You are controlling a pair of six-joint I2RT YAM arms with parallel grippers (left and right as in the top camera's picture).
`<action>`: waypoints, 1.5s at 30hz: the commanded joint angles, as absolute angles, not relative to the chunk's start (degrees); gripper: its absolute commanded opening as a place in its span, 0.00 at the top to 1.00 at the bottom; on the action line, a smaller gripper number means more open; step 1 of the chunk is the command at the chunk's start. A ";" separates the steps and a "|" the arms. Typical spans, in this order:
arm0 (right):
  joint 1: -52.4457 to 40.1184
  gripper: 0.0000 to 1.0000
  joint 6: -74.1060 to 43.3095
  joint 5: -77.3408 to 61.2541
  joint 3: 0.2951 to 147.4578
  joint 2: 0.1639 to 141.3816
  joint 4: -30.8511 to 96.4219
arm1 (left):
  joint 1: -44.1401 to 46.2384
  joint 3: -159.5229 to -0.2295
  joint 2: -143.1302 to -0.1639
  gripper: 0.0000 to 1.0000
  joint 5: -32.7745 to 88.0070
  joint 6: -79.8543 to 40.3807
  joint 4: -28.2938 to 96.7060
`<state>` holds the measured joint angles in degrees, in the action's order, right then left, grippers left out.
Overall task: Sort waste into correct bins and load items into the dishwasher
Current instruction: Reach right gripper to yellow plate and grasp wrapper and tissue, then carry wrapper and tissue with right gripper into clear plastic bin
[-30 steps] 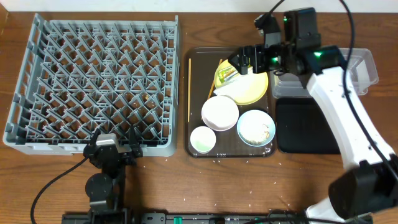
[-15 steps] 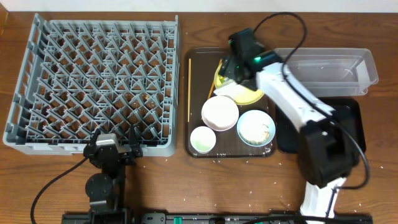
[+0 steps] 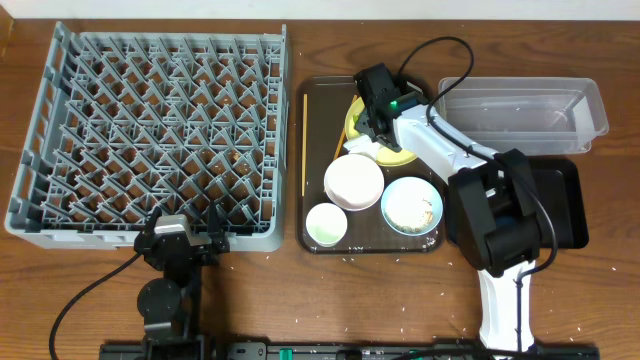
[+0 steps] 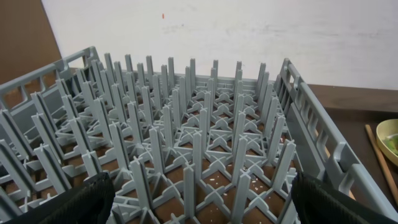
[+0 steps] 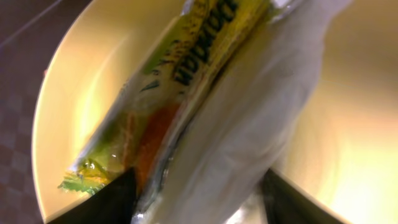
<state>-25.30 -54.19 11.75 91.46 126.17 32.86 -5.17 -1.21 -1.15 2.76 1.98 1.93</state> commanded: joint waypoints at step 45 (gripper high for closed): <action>-0.82 0.24 -26.81 -16.21 92.18 98.70 51.81 | -5.45 -0.23 -1.06 0.08 1.91 2.76 4.01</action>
<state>2.15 -40.23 -3.57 91.22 105.36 45.63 -5.17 -1.21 -1.15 2.76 1.98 1.93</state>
